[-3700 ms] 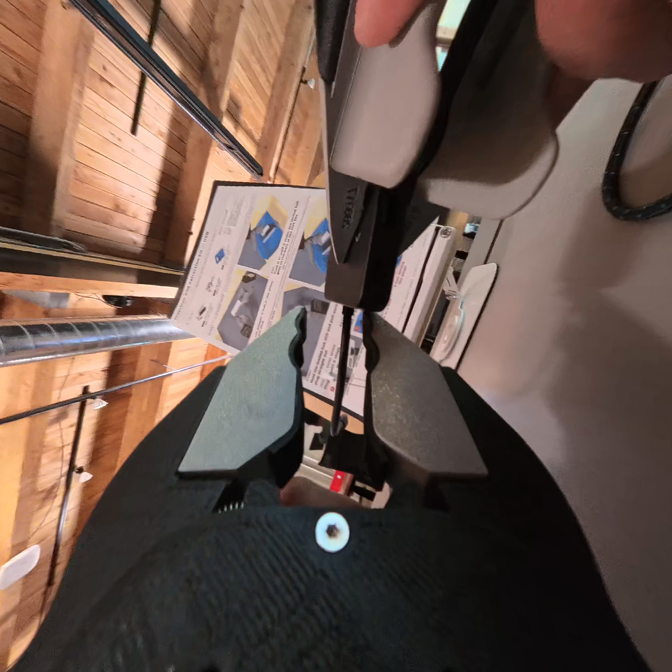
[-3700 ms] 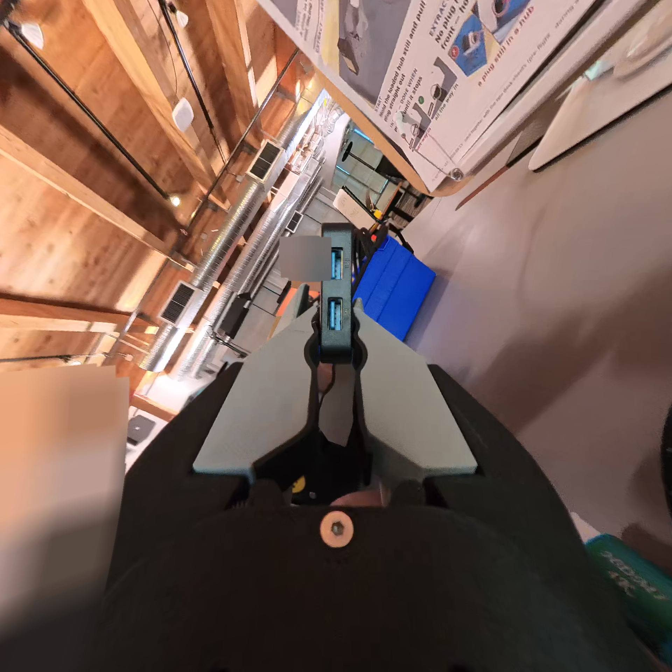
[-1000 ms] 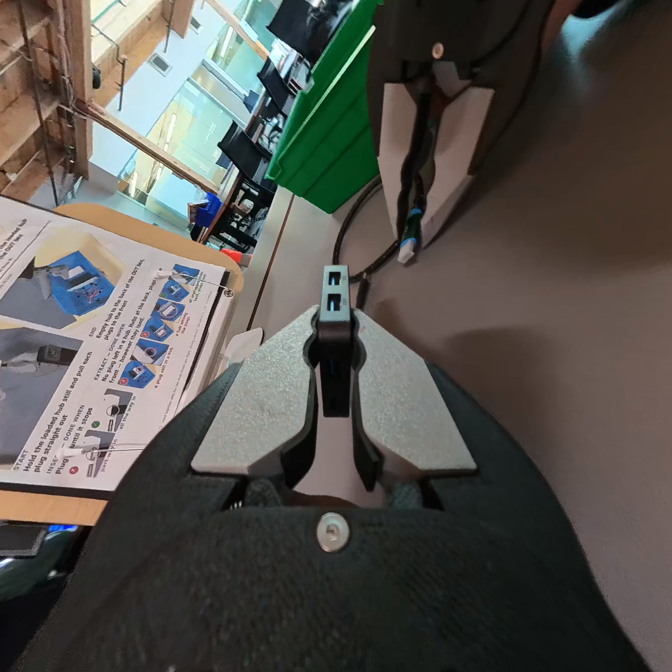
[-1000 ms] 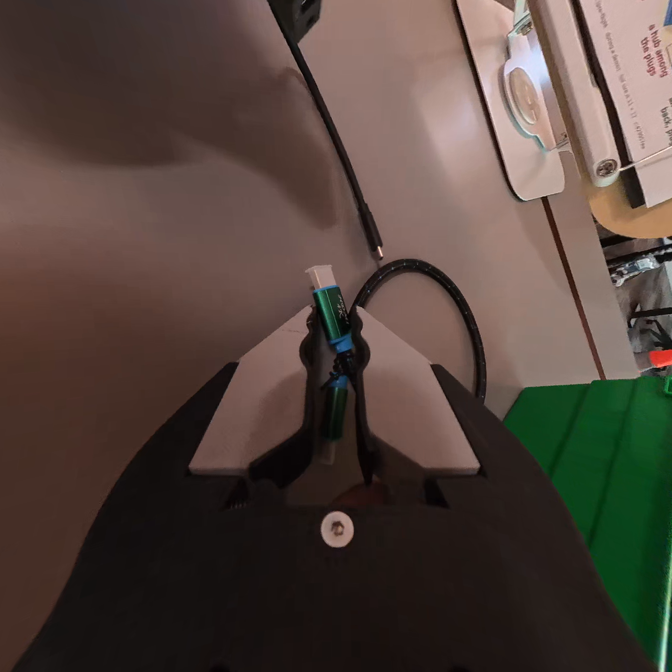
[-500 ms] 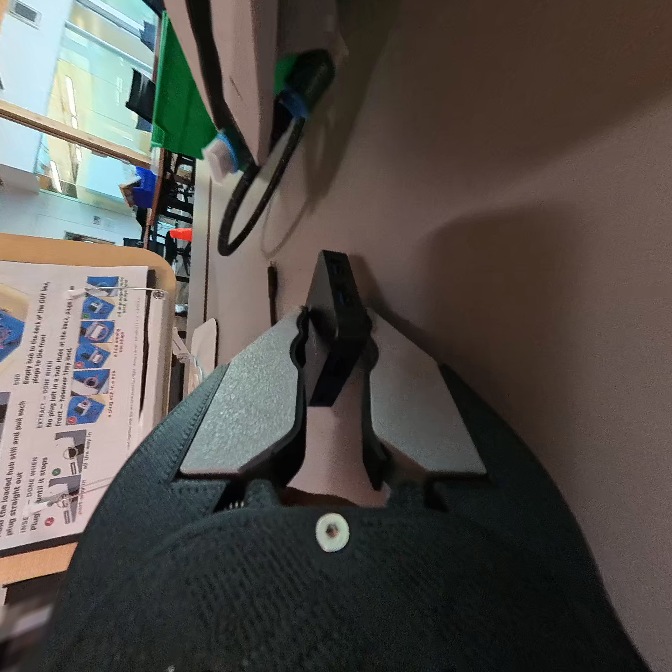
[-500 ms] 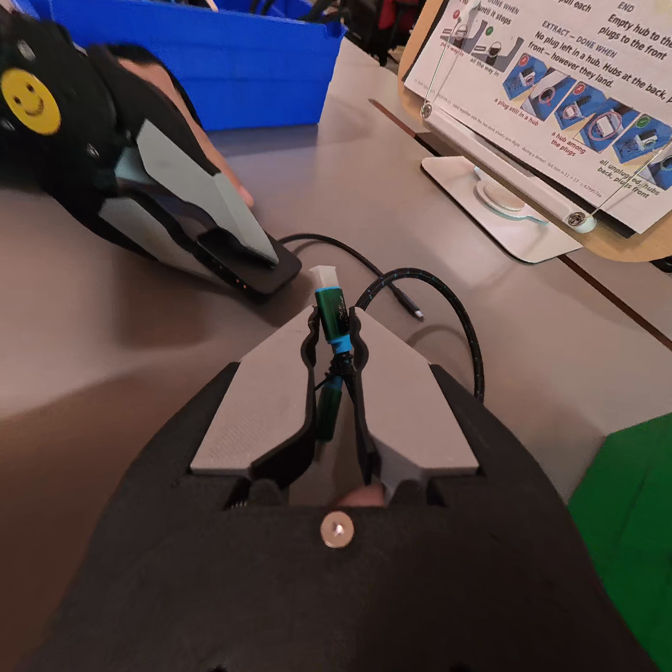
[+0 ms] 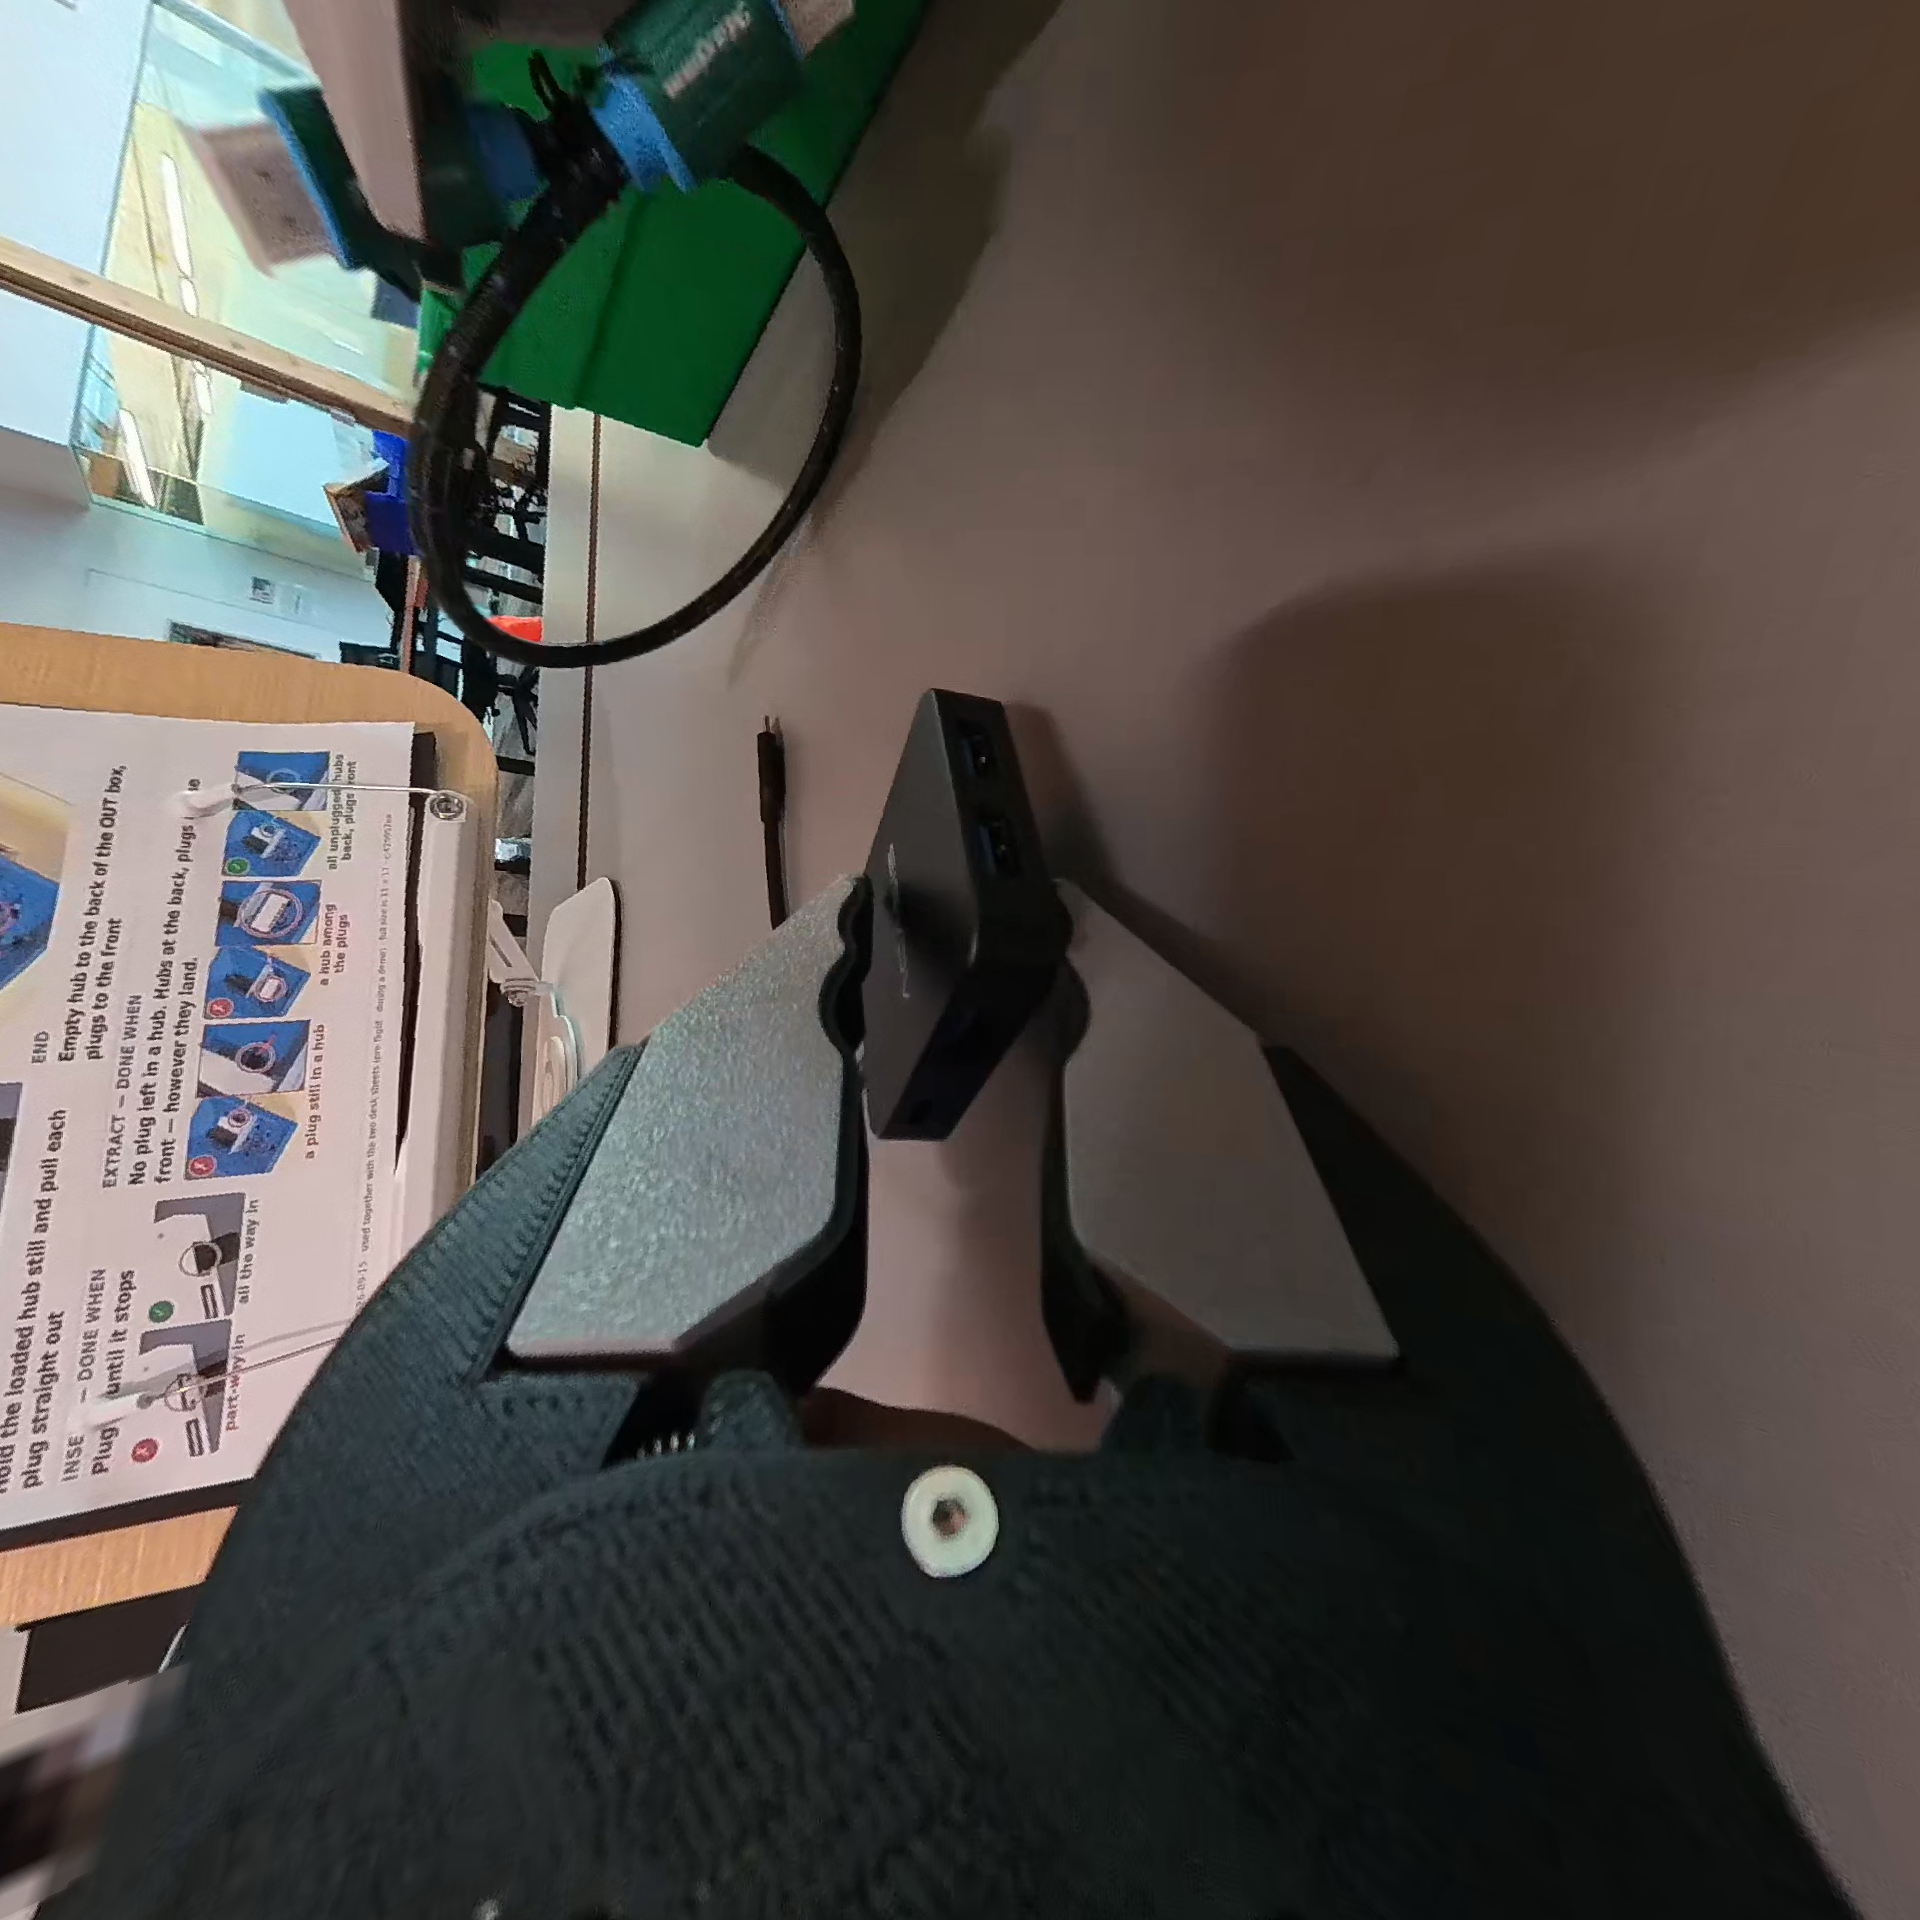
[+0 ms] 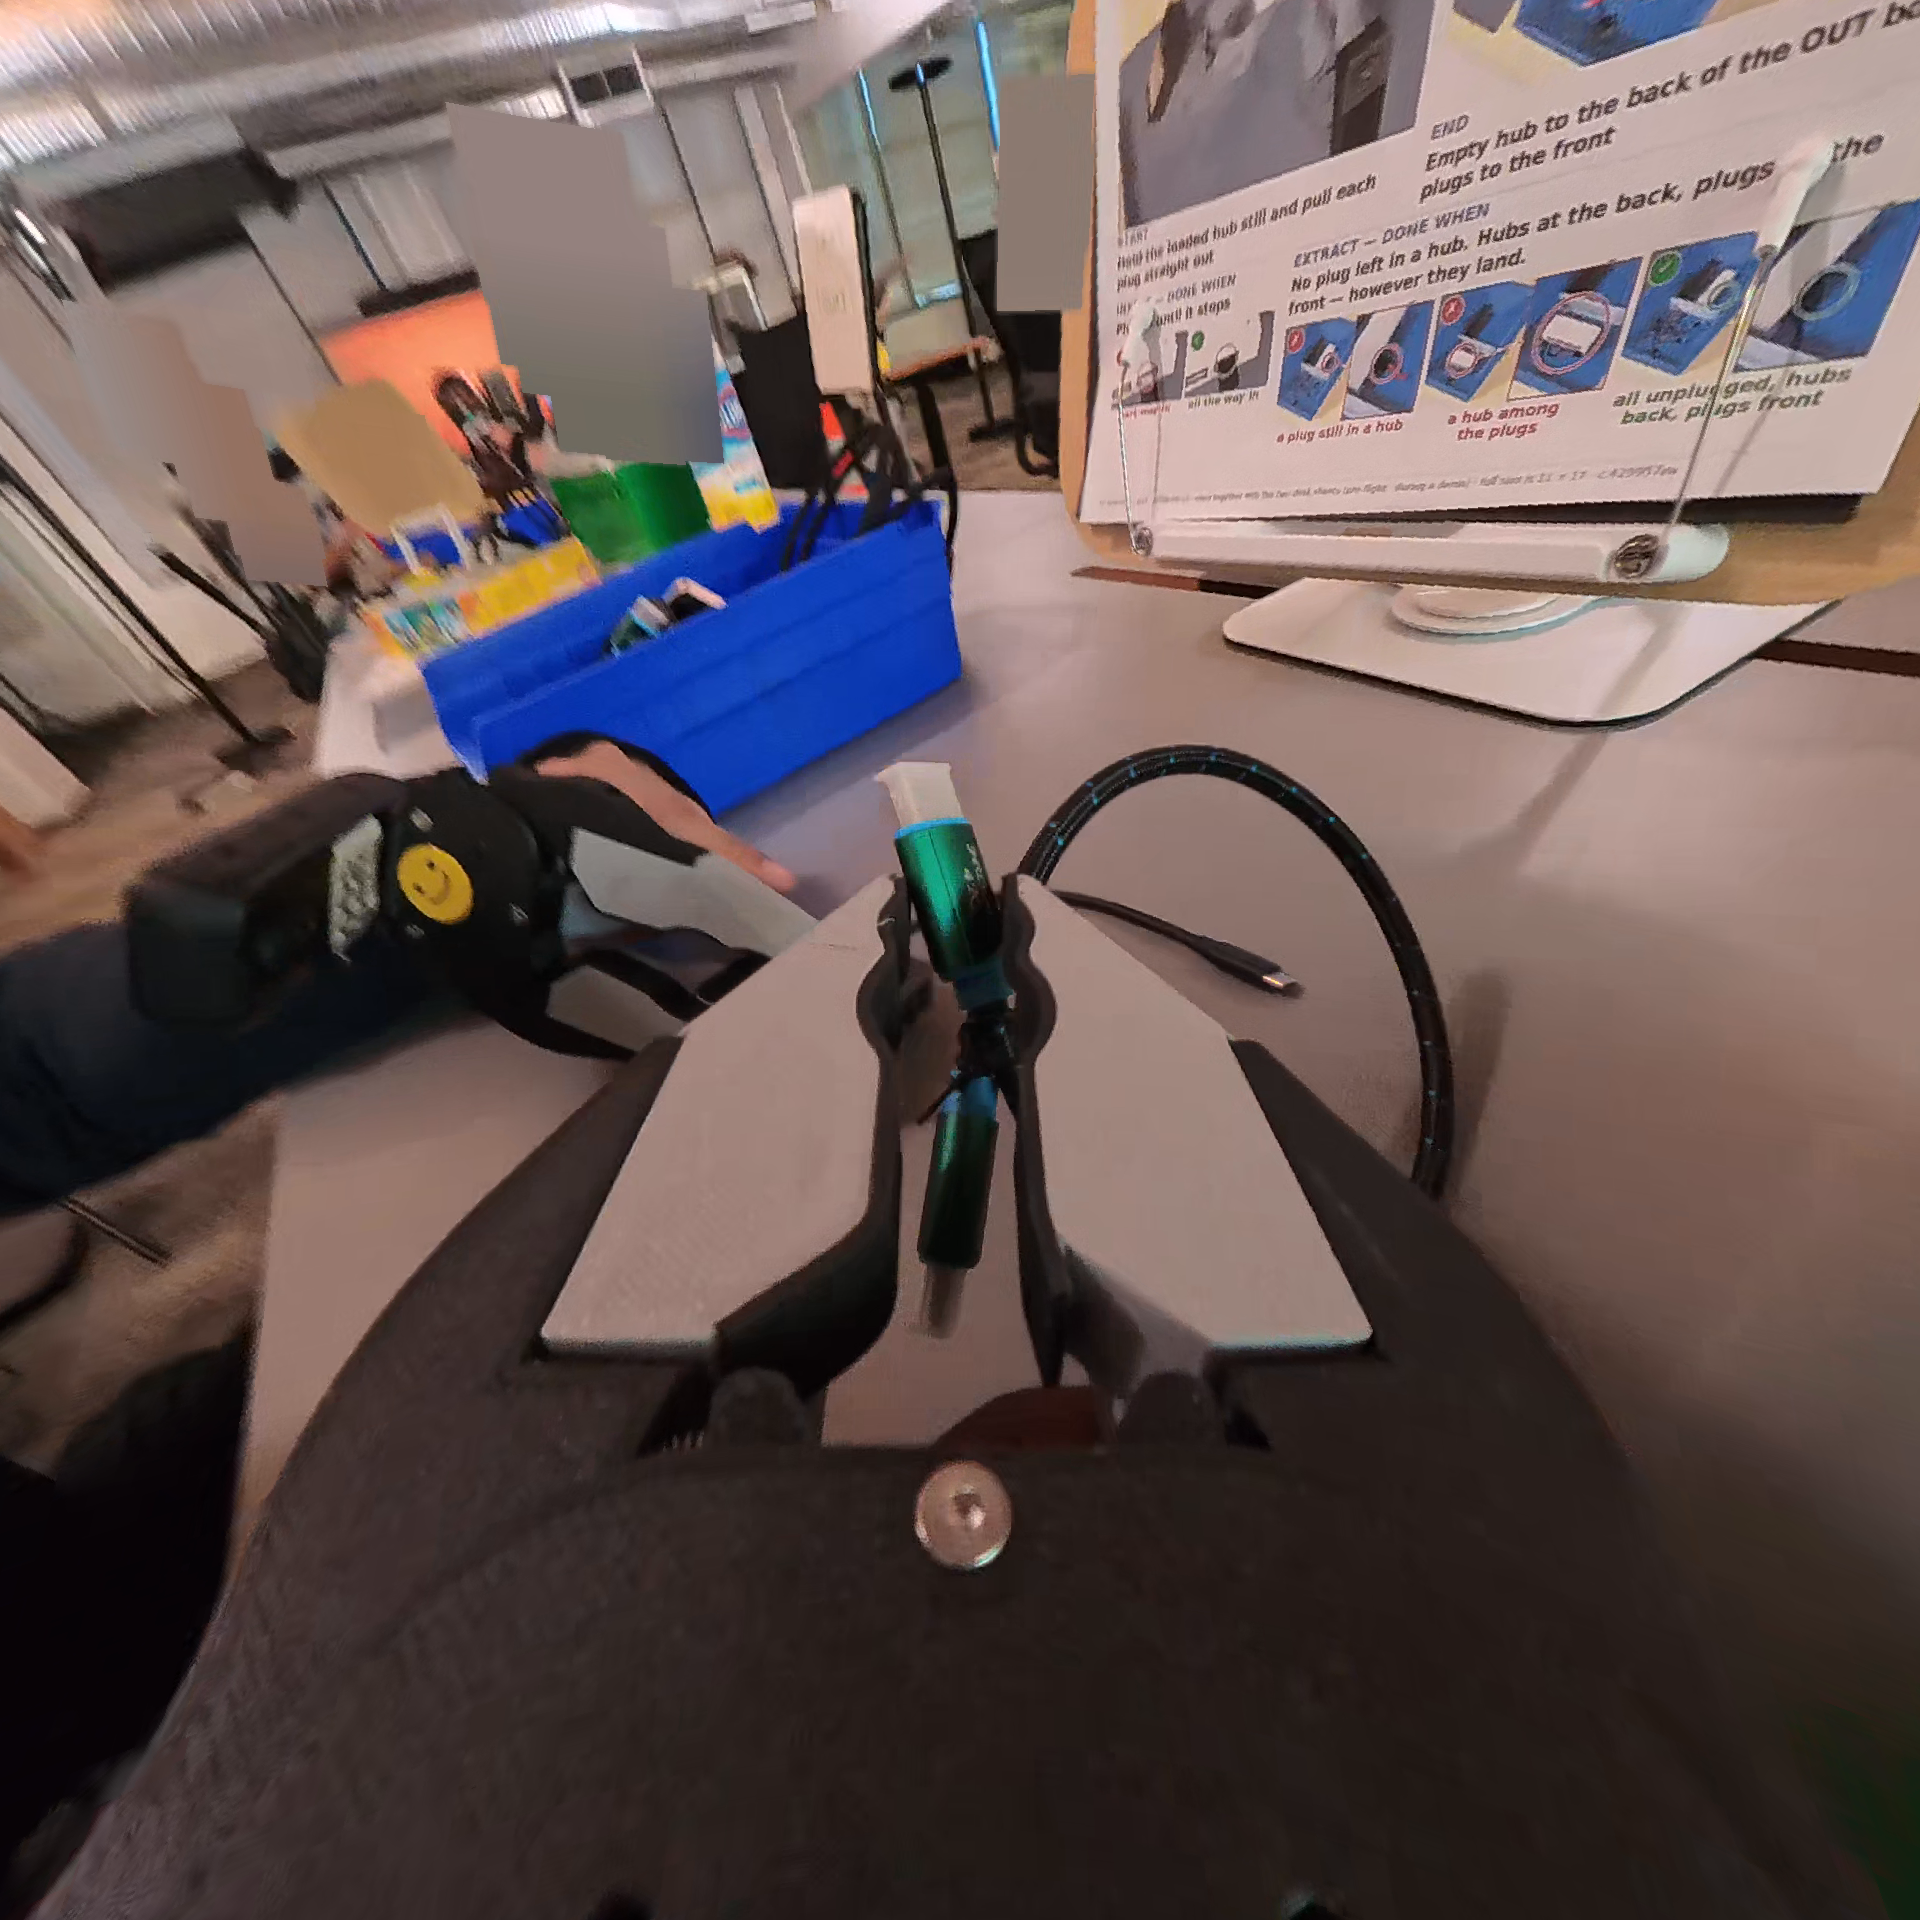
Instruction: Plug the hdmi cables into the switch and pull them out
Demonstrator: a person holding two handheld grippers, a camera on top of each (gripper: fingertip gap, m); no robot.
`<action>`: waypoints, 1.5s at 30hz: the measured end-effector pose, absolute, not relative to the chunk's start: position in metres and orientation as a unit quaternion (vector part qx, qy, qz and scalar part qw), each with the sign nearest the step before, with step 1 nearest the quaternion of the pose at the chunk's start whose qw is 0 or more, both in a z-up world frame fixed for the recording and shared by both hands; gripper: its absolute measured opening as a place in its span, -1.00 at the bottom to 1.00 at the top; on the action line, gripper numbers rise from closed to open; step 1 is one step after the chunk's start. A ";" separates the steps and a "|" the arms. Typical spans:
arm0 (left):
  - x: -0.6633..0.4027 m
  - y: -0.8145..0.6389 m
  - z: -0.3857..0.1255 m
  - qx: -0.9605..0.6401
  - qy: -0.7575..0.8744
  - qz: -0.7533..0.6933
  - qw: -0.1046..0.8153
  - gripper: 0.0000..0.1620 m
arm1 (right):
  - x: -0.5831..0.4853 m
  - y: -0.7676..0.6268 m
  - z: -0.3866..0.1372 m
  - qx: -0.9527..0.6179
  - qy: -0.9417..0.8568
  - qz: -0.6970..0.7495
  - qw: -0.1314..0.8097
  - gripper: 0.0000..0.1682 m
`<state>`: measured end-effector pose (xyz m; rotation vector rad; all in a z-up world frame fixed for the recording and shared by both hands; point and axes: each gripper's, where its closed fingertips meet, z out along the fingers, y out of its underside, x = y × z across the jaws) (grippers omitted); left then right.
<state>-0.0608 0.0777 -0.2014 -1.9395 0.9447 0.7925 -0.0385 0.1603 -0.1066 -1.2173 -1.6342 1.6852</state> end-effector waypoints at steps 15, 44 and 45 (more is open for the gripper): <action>-0.060 0.076 -0.196 -0.785 0.348 0.284 0.427 -0.45 | -0.033 0.168 -0.085 -0.450 -0.525 0.697 0.188 -0.84; -0.058 0.073 -0.149 -0.788 0.250 0.196 0.527 -0.56 | -0.032 0.126 -0.145 -0.372 -0.719 0.510 0.289 -0.82; -0.057 0.073 -0.147 -0.785 0.251 0.198 0.530 -0.58 | -0.032 0.124 -0.148 -0.369 -0.726 0.504 0.290 -0.82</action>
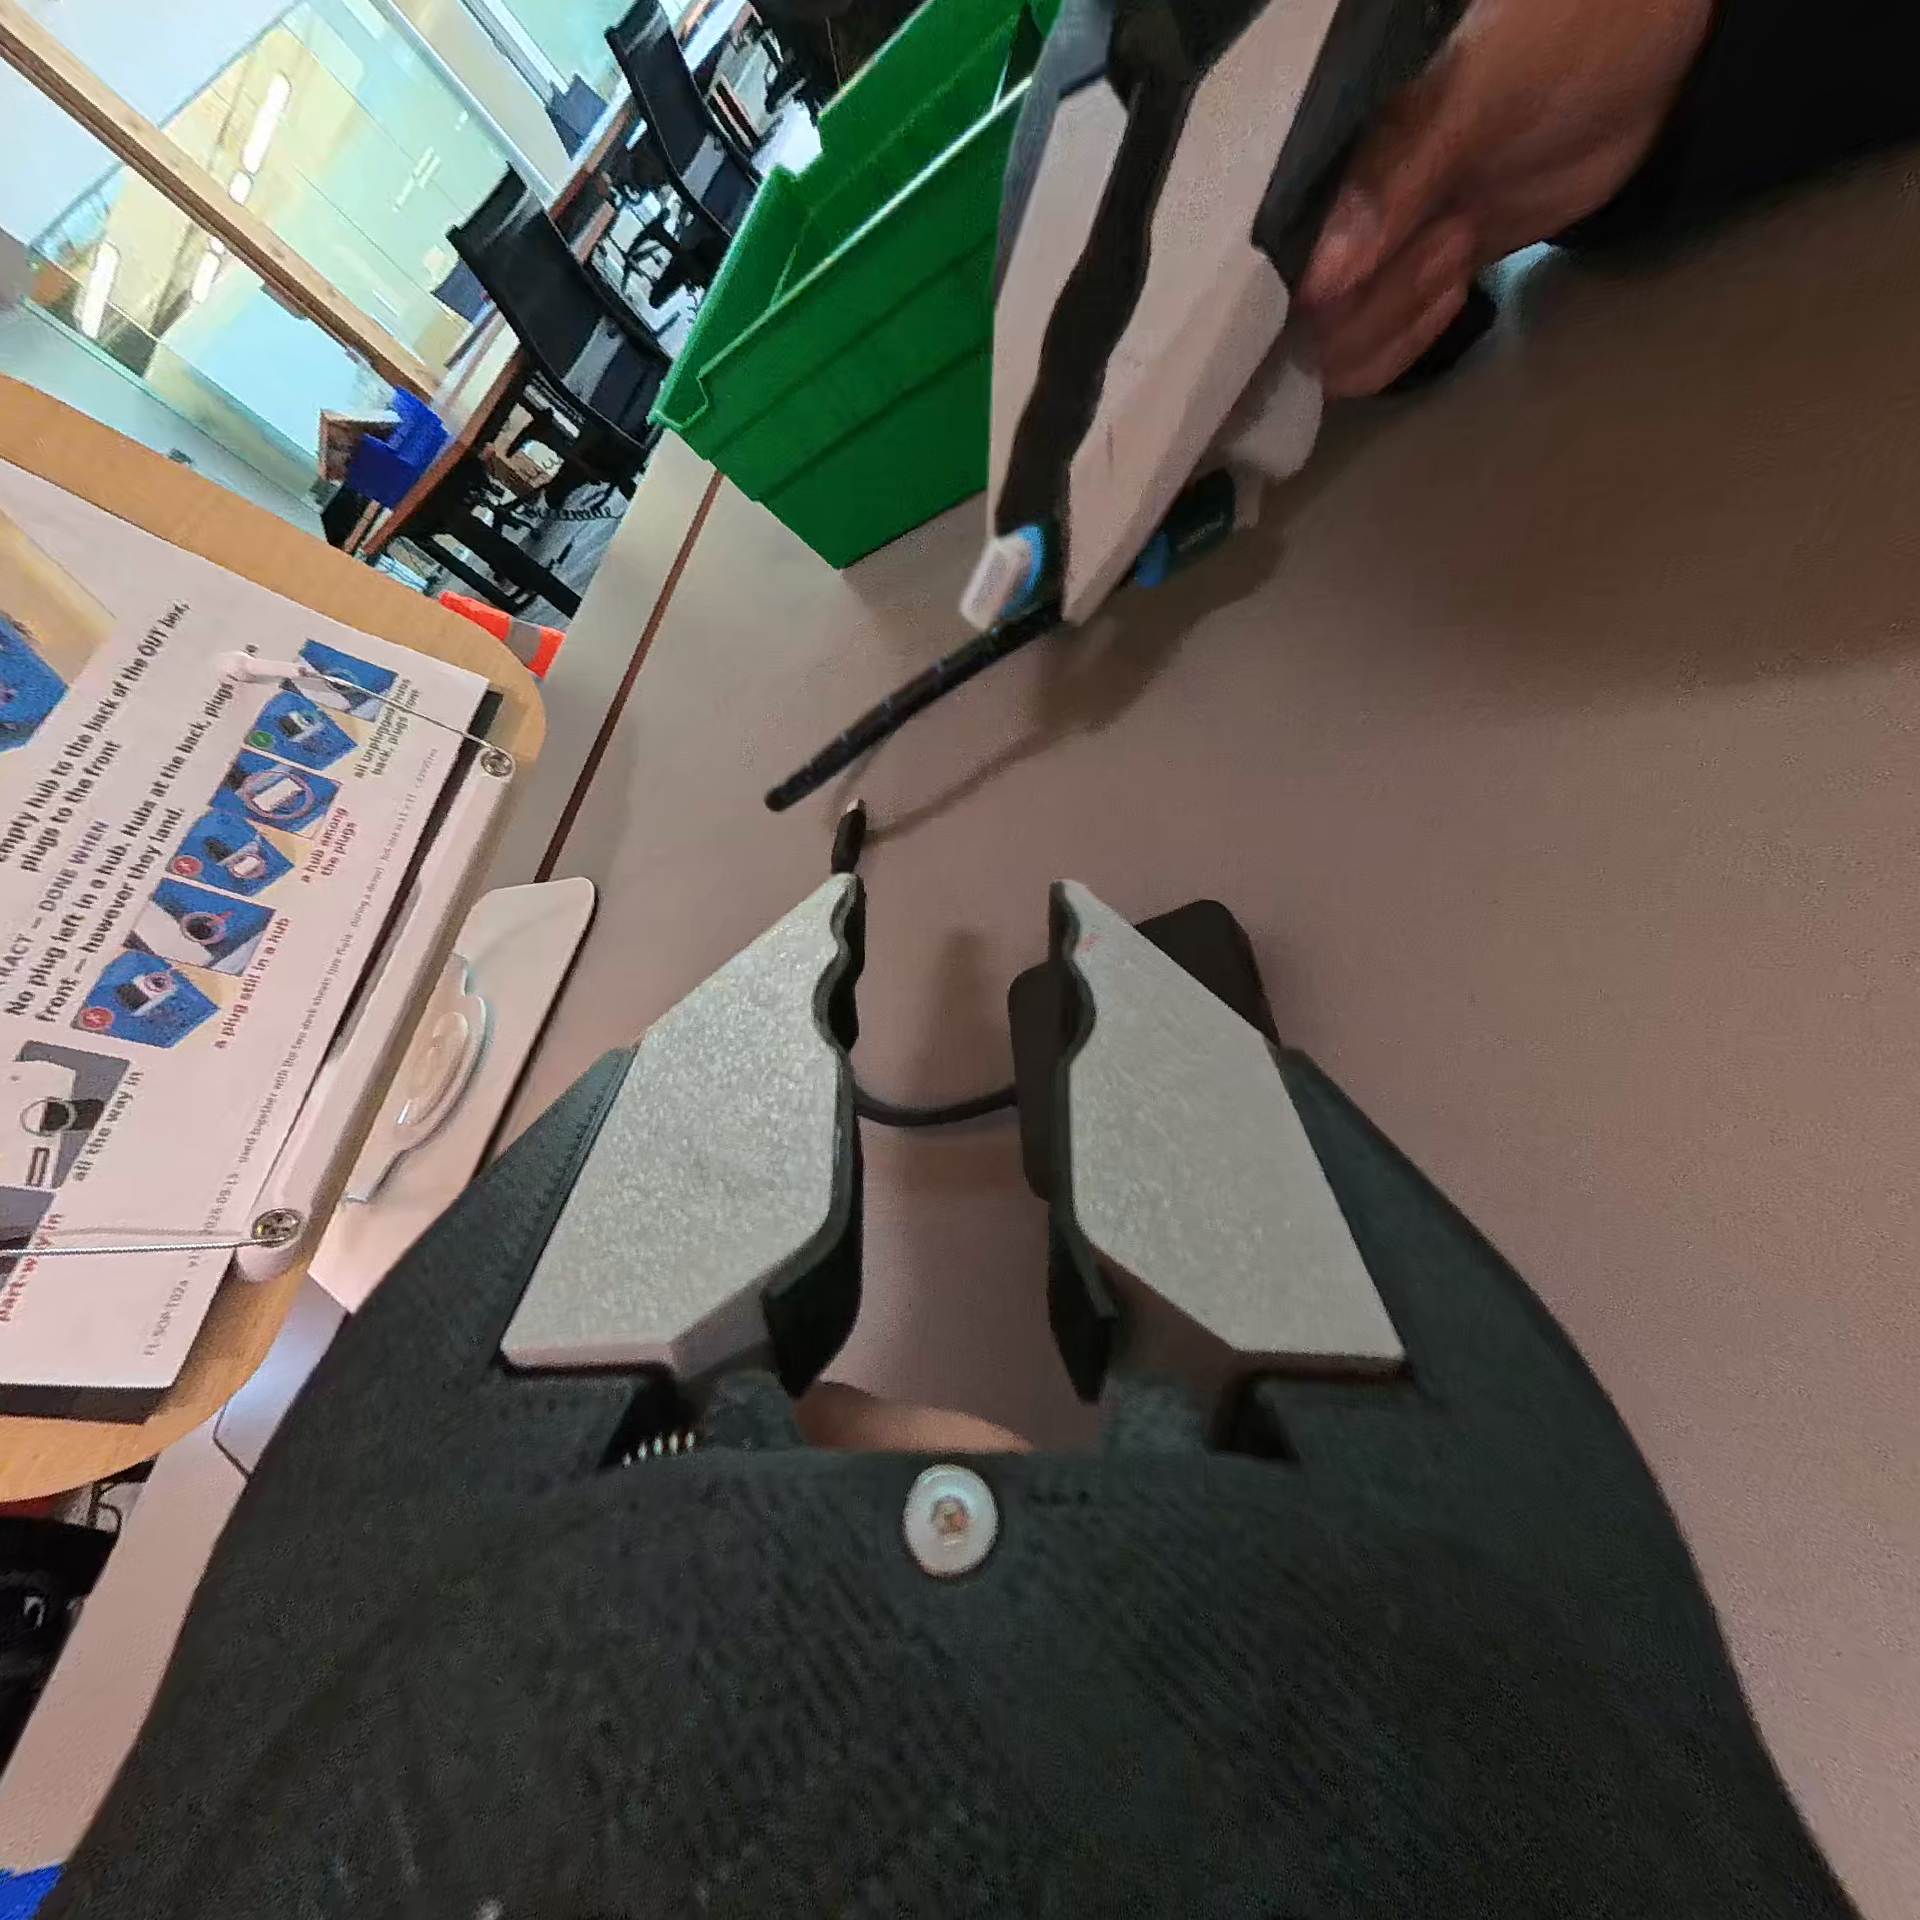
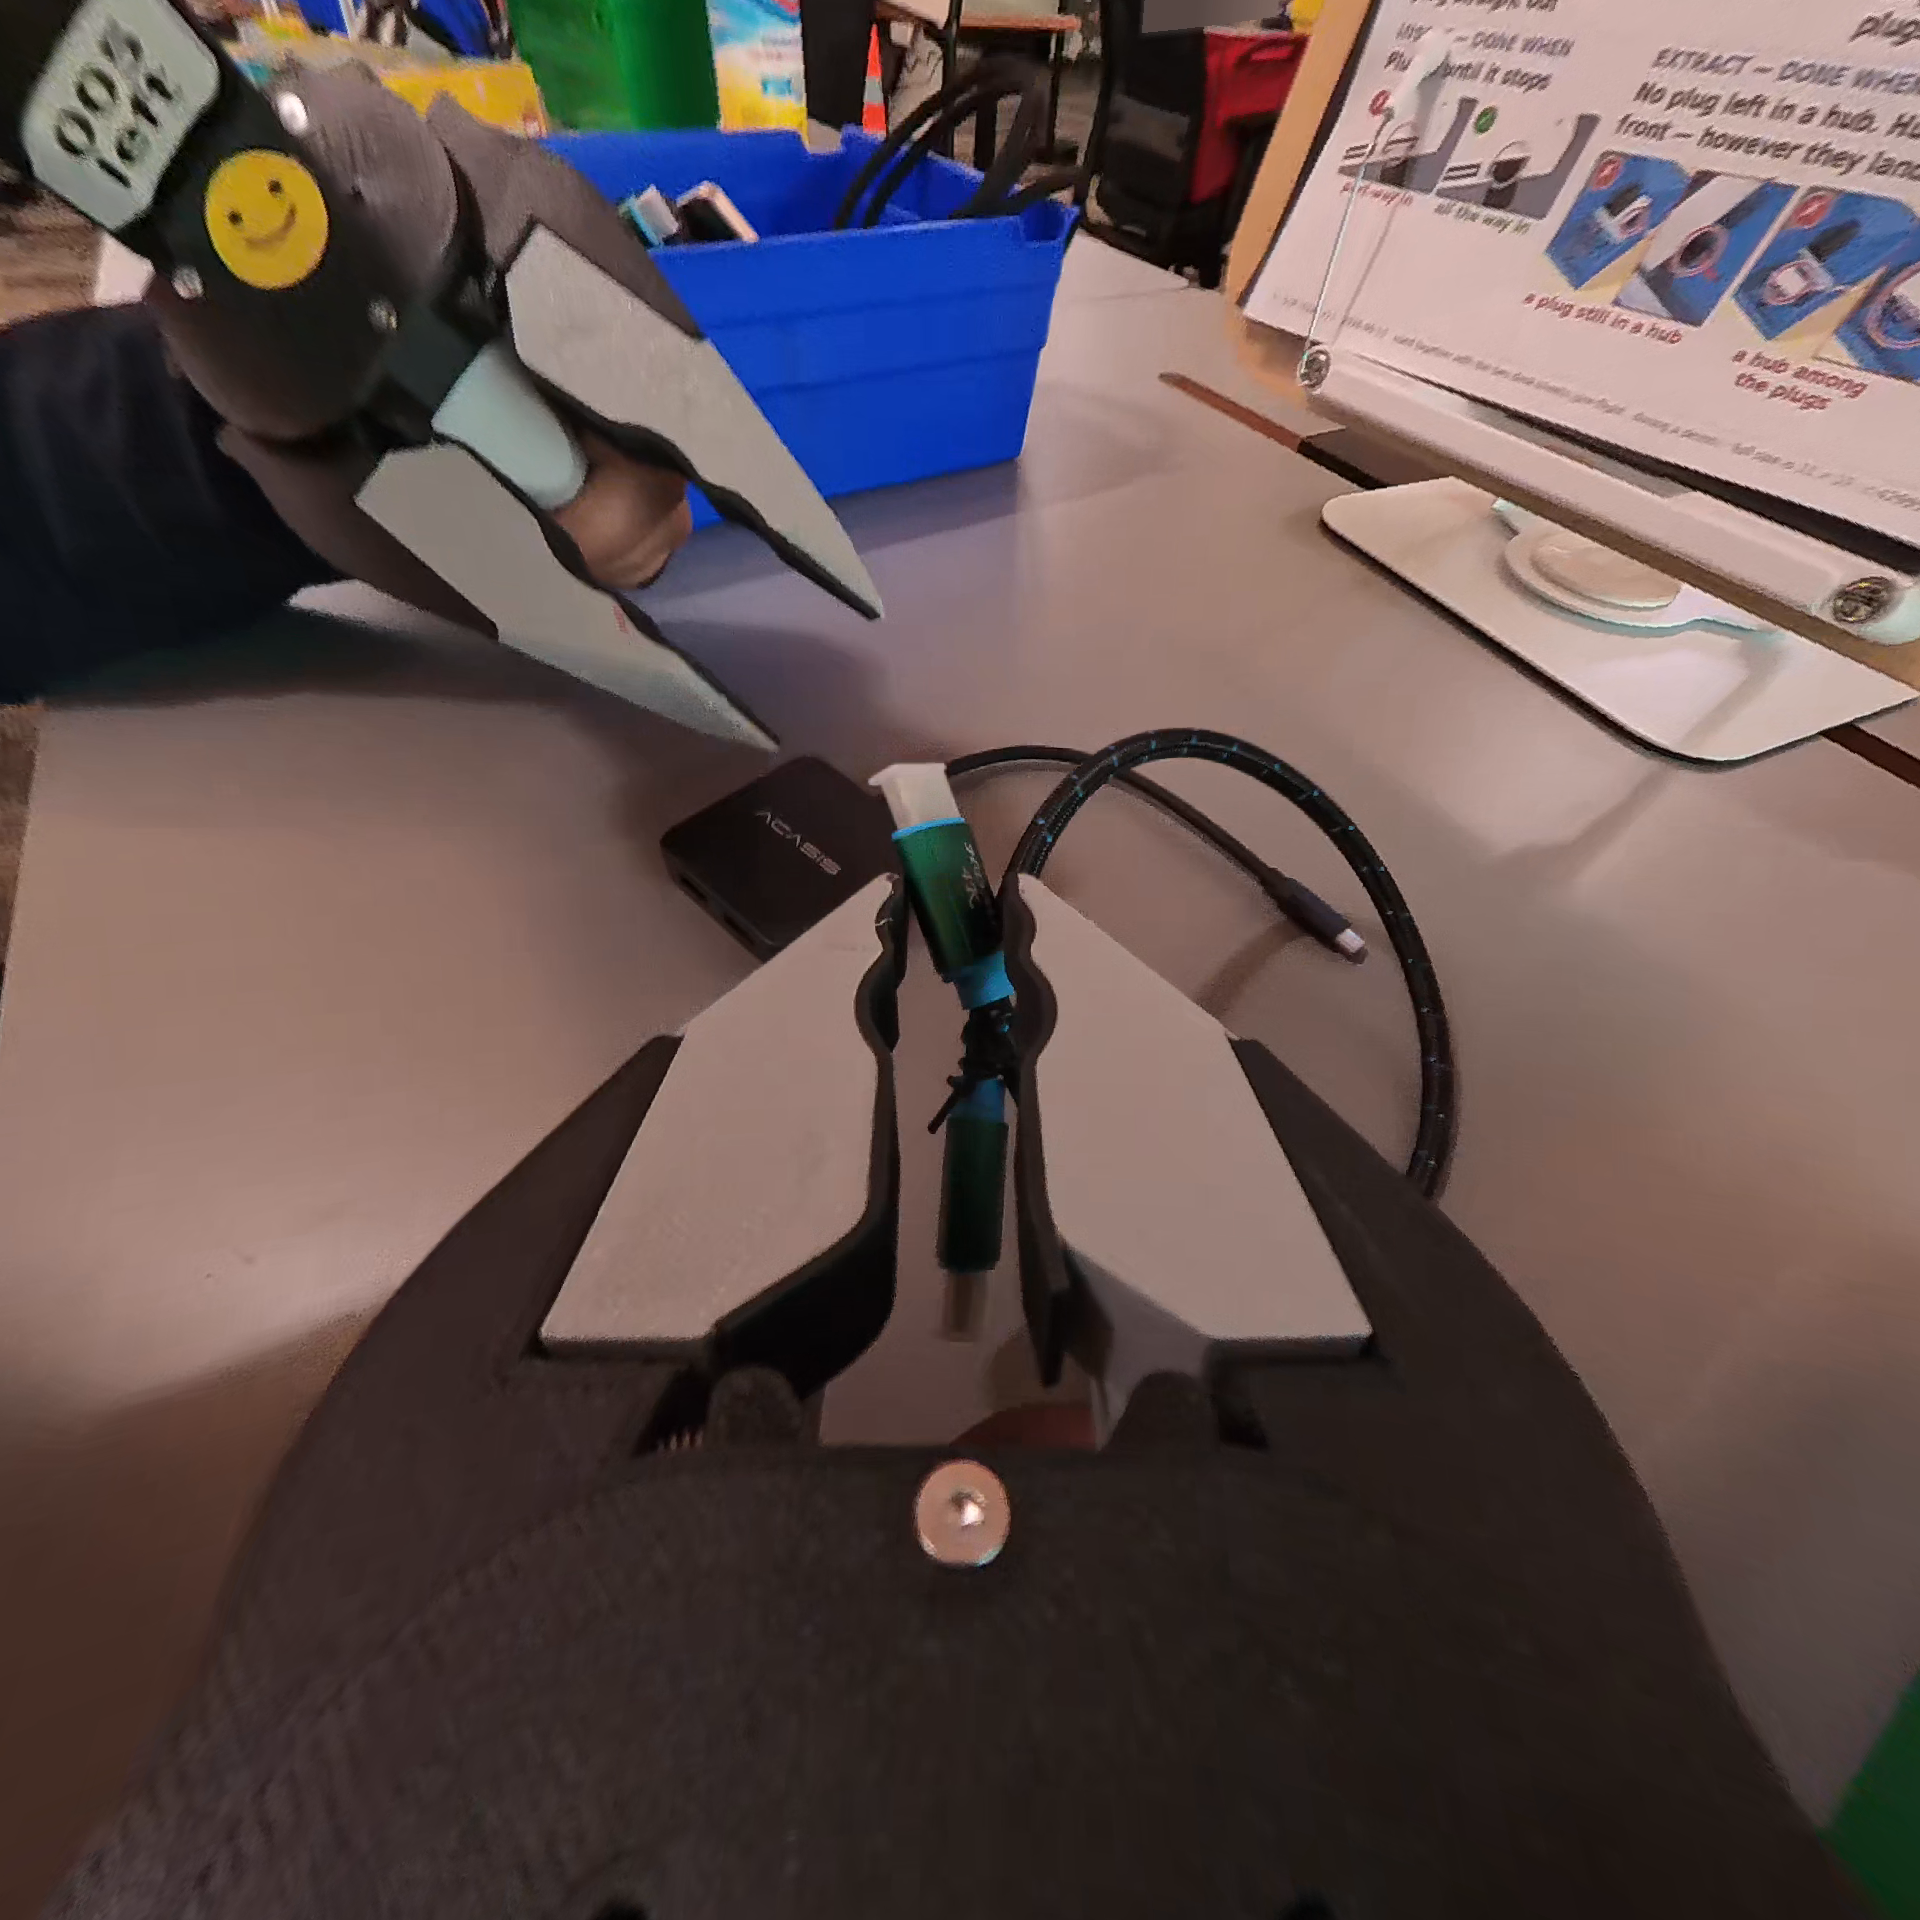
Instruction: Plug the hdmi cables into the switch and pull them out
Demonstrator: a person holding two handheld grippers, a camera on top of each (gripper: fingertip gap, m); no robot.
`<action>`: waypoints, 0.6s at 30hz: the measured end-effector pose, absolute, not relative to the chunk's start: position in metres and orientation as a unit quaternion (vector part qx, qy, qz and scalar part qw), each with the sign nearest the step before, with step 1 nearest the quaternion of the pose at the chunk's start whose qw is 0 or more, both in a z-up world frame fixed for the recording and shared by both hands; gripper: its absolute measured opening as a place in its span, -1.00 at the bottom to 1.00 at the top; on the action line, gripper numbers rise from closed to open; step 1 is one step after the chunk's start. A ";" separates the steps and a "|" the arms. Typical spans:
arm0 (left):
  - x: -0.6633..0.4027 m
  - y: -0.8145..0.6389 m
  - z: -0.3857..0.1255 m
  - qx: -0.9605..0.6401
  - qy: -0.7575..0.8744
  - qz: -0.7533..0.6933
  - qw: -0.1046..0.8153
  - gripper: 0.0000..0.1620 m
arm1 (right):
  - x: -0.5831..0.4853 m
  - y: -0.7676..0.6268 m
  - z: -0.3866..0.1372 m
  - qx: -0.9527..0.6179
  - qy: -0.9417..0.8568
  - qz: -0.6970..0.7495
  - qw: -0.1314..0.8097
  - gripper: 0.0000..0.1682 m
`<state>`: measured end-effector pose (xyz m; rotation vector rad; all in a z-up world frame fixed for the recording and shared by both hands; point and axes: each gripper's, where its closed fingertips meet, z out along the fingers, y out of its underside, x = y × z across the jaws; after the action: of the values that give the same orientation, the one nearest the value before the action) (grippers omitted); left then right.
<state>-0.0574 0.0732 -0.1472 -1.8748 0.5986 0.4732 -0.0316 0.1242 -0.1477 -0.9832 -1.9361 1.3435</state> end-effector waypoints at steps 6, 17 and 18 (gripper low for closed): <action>-0.053 0.074 -0.142 -0.774 0.262 0.213 0.536 -0.66 | -0.031 0.119 -0.157 -0.353 -0.750 0.469 0.304 -0.82; -0.039 0.090 -0.154 -0.742 0.312 0.293 0.516 -0.73 | -0.032 0.108 -0.171 -0.346 -0.775 0.428 0.311 -0.82; -0.039 0.090 -0.155 -0.739 0.316 0.299 0.514 -0.73 | -0.032 0.107 -0.172 -0.344 -0.776 0.427 0.311 -0.82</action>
<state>-0.0386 0.0904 -0.1548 -1.7774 0.7600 0.7191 -0.0322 0.1068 -0.1718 -0.9089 -2.0501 1.1262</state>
